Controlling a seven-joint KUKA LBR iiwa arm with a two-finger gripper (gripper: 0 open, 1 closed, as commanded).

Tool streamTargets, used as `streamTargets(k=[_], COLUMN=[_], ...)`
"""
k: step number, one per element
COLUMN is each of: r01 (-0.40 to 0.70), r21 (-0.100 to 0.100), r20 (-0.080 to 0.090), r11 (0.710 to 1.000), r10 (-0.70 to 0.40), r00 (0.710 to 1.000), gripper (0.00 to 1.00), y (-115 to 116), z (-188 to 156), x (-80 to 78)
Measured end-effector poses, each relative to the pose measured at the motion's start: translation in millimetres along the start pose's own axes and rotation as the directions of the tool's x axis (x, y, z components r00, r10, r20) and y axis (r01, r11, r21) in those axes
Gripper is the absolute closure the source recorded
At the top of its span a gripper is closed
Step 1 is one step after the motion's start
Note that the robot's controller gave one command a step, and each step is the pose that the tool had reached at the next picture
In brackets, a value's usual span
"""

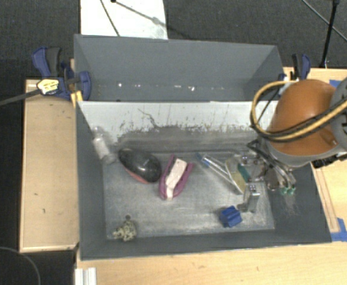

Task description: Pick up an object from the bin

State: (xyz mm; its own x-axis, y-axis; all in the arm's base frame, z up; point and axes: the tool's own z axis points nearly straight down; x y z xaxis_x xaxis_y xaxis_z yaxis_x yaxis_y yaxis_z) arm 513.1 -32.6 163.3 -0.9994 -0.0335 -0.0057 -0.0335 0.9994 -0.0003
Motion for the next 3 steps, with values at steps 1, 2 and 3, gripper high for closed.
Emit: streamTargets(k=[1,2,3], r01=[0.222,0.225,0.220], r21=[0.000,-0.001,0.002], r20=[0.006,-0.002,0.006], r11=[0.975,0.974,0.975], r10=[-0.222,-0.225,-0.220], r00=[0.975,0.974,0.975], gripper=[0.00,1.00,1.00], y=[14,14,7], z=[85,86,-41], x=[33.8,36.2,21.1])
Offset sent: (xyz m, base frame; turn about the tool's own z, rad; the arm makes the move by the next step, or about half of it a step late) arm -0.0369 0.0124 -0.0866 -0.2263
